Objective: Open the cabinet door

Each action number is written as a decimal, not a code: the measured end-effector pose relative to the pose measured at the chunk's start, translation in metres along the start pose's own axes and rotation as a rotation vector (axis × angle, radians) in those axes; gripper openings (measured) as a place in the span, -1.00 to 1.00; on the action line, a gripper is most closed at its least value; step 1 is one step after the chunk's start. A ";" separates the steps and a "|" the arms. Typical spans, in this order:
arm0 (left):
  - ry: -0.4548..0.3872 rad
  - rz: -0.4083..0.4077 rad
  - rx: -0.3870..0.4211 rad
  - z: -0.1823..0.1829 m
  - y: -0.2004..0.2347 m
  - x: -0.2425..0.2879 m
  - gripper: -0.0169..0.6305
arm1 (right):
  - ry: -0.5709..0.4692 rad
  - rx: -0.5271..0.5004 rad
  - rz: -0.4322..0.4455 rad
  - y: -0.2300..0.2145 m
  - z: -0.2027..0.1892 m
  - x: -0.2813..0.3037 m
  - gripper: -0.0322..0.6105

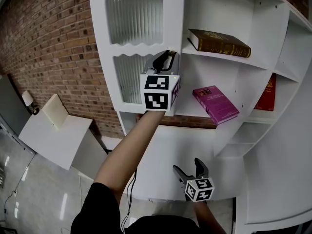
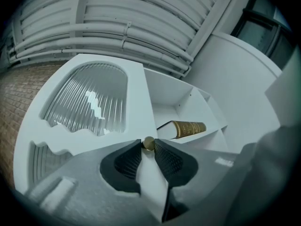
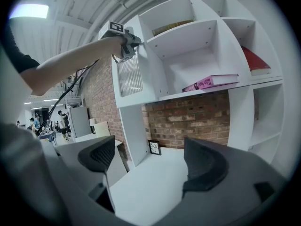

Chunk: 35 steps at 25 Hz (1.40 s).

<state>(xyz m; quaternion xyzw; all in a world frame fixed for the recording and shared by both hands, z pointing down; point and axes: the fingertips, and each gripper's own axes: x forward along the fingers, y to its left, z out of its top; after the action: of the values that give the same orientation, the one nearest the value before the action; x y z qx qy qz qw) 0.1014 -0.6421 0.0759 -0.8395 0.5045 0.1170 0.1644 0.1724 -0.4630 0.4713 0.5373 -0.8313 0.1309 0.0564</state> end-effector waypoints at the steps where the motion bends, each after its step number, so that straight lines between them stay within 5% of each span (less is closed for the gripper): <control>1: -0.007 0.000 -0.018 0.000 0.000 0.000 -0.66 | -0.002 -0.004 0.000 0.000 0.001 -0.002 0.52; 16: -0.059 -0.025 -0.086 0.015 -0.006 -0.034 -0.68 | -0.051 -0.019 0.065 -0.006 0.014 -0.018 0.45; 22: -0.052 -0.017 -0.083 0.014 -0.007 -0.033 -0.69 | -0.081 -0.050 0.104 -0.012 0.033 0.010 0.17; 35: -0.025 -0.009 -0.060 0.010 -0.007 -0.026 -0.68 | -0.106 -0.081 0.219 -0.007 0.105 0.105 0.15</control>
<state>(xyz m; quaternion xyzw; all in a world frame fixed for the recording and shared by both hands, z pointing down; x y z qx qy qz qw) 0.0948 -0.6142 0.0769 -0.8447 0.4951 0.1418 0.1459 0.1400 -0.5872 0.3959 0.4469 -0.8913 0.0742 0.0194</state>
